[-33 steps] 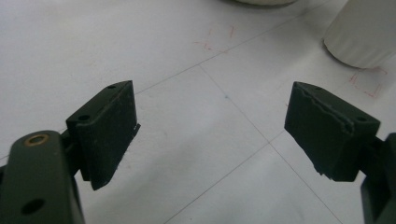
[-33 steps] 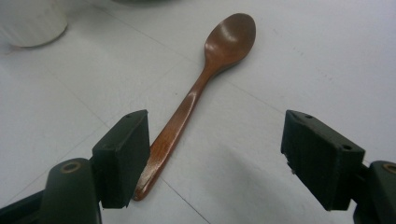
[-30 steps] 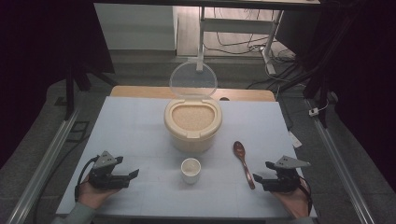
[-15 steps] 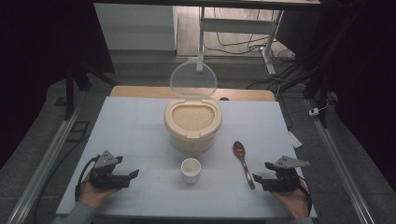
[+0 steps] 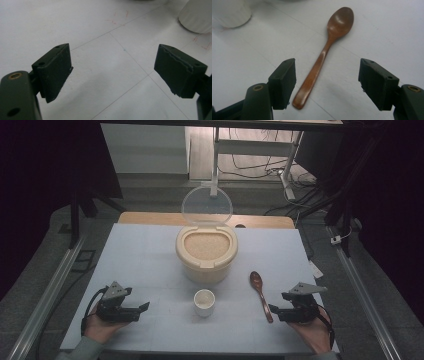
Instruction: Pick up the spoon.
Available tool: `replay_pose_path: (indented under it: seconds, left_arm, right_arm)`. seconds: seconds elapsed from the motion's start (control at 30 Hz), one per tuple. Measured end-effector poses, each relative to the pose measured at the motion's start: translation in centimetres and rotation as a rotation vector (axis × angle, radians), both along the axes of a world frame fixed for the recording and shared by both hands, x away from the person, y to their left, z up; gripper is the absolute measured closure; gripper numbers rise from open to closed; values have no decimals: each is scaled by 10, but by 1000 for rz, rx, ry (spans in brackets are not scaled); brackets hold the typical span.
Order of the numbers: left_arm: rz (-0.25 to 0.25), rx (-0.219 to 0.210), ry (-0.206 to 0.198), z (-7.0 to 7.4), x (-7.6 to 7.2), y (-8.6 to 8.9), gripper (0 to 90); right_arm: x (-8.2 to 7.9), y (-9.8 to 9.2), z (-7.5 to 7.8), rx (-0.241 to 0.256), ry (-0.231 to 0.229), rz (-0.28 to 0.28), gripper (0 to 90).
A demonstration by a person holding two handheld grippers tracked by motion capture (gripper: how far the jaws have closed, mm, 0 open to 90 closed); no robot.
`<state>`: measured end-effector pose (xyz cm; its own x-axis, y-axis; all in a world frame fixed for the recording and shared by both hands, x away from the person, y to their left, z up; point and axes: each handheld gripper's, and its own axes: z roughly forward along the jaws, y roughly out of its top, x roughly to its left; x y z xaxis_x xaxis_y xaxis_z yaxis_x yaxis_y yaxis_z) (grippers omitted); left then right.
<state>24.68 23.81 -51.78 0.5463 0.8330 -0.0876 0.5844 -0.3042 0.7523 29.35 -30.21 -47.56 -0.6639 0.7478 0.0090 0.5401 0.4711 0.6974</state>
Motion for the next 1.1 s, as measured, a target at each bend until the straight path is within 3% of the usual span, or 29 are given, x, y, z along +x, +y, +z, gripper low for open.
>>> replay_pose_path:
  seconds: [0.3, 0.4, 0.6, 0.93, 1.1]
  left_arm:
    - [0, 14, 6, -2, 0, -2, 139]
    - [-3, 15, 9, -2, 0, -2, 139]
    - [-6, 22, 12, -3, 0, -3, 136]
    - [-11, 30, 19, -5, 0, -4, 135]
    - [-11, 32, 21, -6, 0, -4, 134]
  right_arm:
    - [3, 16, 13, -24, 82, -38, 333]
    - [4, 24, 15, -77, 127, -67, 337]
    - [11, 37, 11, -134, 208, -94, 338]
    - [23, 54, -2, -200, 272, -120, 399]
    - [27, 55, -6, -207, 283, -141, 437]
